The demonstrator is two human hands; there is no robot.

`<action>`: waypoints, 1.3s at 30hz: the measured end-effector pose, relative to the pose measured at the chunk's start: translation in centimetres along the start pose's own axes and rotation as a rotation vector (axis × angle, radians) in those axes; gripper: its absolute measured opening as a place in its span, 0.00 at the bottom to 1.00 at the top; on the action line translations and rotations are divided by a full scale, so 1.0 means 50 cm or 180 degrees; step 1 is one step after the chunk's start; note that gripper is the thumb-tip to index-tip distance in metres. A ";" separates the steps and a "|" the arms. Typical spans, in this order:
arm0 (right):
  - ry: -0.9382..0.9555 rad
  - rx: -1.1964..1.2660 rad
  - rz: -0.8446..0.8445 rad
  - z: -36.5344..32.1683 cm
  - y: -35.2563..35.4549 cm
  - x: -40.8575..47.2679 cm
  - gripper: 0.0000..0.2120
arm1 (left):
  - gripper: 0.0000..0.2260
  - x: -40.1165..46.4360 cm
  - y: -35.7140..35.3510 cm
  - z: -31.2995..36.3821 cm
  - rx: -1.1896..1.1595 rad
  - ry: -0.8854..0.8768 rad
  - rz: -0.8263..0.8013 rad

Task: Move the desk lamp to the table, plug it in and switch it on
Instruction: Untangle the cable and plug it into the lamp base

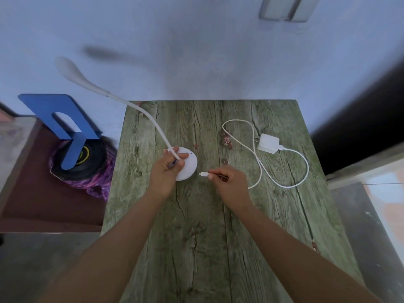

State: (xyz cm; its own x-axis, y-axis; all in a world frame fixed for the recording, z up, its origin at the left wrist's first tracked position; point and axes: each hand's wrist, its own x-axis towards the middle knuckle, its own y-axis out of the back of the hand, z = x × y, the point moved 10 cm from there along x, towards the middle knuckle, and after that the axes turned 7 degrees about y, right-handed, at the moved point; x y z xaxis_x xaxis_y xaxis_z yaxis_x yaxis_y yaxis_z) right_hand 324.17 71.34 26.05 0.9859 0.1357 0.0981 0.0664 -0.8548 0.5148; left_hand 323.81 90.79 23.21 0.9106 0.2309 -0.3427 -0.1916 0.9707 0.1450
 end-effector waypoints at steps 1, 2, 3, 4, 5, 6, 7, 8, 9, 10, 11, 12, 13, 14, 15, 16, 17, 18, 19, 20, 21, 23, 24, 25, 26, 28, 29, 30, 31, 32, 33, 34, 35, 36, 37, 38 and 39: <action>0.0019 0.0057 0.0019 -0.005 -0.001 0.002 0.04 | 0.11 0.002 0.002 0.000 -0.0060 0.0012 0.0023; 0.0027 0.0096 0.0031 -0.008 -0.002 0.004 0.04 | 0.11 0.004 0.003 0.000 -0.0101 0.0018 0.0037; 0.0029 0.0120 0.0043 -0.009 -0.003 0.005 0.04 | 0.11 0.006 0.003 -0.001 -0.0123 0.0019 0.0044; 0.0035 0.0137 0.0059 -0.011 -0.003 0.007 0.04 | 0.11 0.008 0.002 -0.001 -0.0137 0.0022 0.0041; 0.0043 0.0162 0.0079 -0.013 -0.003 0.009 0.03 | 0.11 0.009 0.001 -0.002 -0.0150 0.0023 0.0032; 0.0056 0.0186 0.0105 -0.015 -0.003 0.011 0.03 | 0.11 0.009 0.000 -0.002 -0.0161 0.0016 0.0020; 0.0080 0.0200 0.0135 -0.017 -0.002 0.013 0.03 | 0.10 0.009 -0.002 -0.002 -0.0170 0.0009 0.0003; 0.0115 0.0195 0.0160 -0.019 -0.002 0.015 0.02 | 0.10 0.009 -0.003 -0.002 -0.0181 0.0006 -0.0012; 0.0149 0.0180 0.0174 -0.022 -0.003 0.016 0.02 | 0.10 0.010 -0.003 -0.001 -0.0187 -0.0002 -0.0017; 0.0178 0.0163 0.0186 -0.025 -0.003 0.018 0.02 | 0.10 0.011 -0.003 0.001 -0.0189 -0.0013 -0.0012; 0.0206 0.0151 0.0198 -0.028 -0.004 0.020 0.01 | 0.10 0.011 -0.002 0.003 -0.0193 -0.0028 -0.0004; 0.0248 0.0145 0.0211 -0.033 -0.004 0.021 0.01 | 0.10 0.011 -0.002 0.006 -0.0201 -0.0045 0.0000; 0.0295 0.0144 0.0220 -0.037 -0.005 0.023 0.02 | 0.10 0.011 -0.002 0.009 -0.0217 -0.0064 -0.0003; 0.0336 0.0137 0.0217 -0.042 -0.006 0.025 0.02 | 0.10 0.011 -0.002 0.011 -0.0230 -0.0072 -0.0008; 0.0362 0.0128 0.0205 -0.046 -0.008 0.027 0.03 | 0.10 0.011 -0.001 0.012 -0.0234 -0.0074 -0.0011; 0.0377 0.0109 0.0193 -0.048 -0.010 0.028 0.03 | 0.10 0.011 -0.001 0.013 -0.0233 -0.0073 -0.0017; 0.0379 0.0089 0.0184 -0.049 -0.012 0.031 0.03 | 0.10 0.011 -0.001 0.015 -0.0241 -0.0077 -0.0024; 0.0368 0.0070 0.0178 -0.048 -0.013 0.032 0.03 | 0.10 0.011 -0.001 0.017 -0.0258 -0.0086 -0.0034; 0.0347 0.0061 0.0171 -0.047 -0.014 0.034 0.03 | 0.10 0.012 -0.001 0.019 -0.0275 -0.0101 -0.0043; 0.0330 0.0058 0.0162 -0.046 -0.015 0.035 0.02 | 0.10 0.013 0.000 0.021 -0.0280 -0.0114 -0.0046; 0.0320 0.0054 0.0146 -0.046 -0.016 0.037 0.02 | 0.11 0.014 0.001 0.023 -0.0275 -0.0123 -0.0044; 0.0326 0.0036 0.0099 -0.047 -0.018 0.039 0.02 | 0.11 0.016 0.001 0.022 -0.0279 -0.0117 -0.0041; 0.0332 0.0036 0.0082 -0.047 -0.018 0.039 0.02 | 0.10 0.016 0.001 0.022 -0.0279 -0.0111 -0.0042; 0.0340 0.0042 0.0070 -0.048 -0.019 0.039 0.02 | 0.10 0.015 0.002 0.023 -0.0278 -0.0117 -0.0039; 0.0347 0.0050 0.0070 -0.048 -0.019 0.039 0.03 | 0.10 0.014 0.002 0.023 -0.0265 -0.0133 -0.0041; 0.0341 0.0065 0.0085 -0.048 -0.018 0.039 0.03 | 0.10 0.014 0.002 0.023 -0.0244 -0.0153 -0.0065; 0.0325 0.0080 0.0089 -0.047 -0.017 0.039 0.02 | 0.10 0.015 0.002 0.020 -0.0245 -0.0132 -0.0083; 0.0304 0.0105 0.0094 -0.045 -0.016 0.038 0.02 | 0.09 0.016 0.003 0.017 -0.0251 -0.0105 -0.0098; 0.0277 0.0137 0.0097 -0.044 -0.016 0.038 0.02 | 0.09 0.016 0.004 0.015 -0.0258 -0.0084 -0.0111; 0.0255 0.0161 0.0094 -0.042 -0.015 0.038 0.02 | 0.09 0.016 0.004 0.014 -0.0260 -0.0072 -0.0122; 0.0249 0.0171 0.0085 -0.042 -0.016 0.038 0.02 | 0.08 0.016 0.004 0.014 -0.0263 -0.0072 -0.0131; 0.0250 0.0177 0.0069 -0.042 -0.017 0.038 0.02 | 0.08 0.015 0.005 0.014 -0.0263 -0.0074 -0.0137; 0.0255 0.0182 0.0055 -0.042 -0.018 0.038 0.02 | 0.08 0.016 0.005 0.014 -0.0276 -0.0076 -0.0141; 0.0258 0.0188 0.0040 -0.043 -0.019 0.039 0.03 | 0.08 0.016 0.006 0.014 -0.0292 -0.0079 -0.0141; 0.0255 0.0193 0.0023 -0.043 -0.021 0.039 0.03 | 0.08 0.017 0.006 0.013 -0.0307 -0.0077 -0.0144; 0.0248 0.0200 0.0005 -0.043 -0.022 0.039 0.03 | 0.08 0.018 0.007 0.012 -0.0313 -0.0071 -0.0149; 0.0235 0.0213 -0.0011 -0.043 -0.022 0.040 0.04 | 0.08 0.019 0.007 0.011 -0.0318 -0.0060 -0.0159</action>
State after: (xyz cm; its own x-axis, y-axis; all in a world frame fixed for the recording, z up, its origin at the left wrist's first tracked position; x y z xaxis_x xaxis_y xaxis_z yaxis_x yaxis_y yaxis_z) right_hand 325.73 73.64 27.50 0.9718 0.1731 0.1602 0.0823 -0.8855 0.4573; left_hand 324.80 91.29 23.48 0.9265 0.1818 -0.3295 -0.1805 0.9830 0.0347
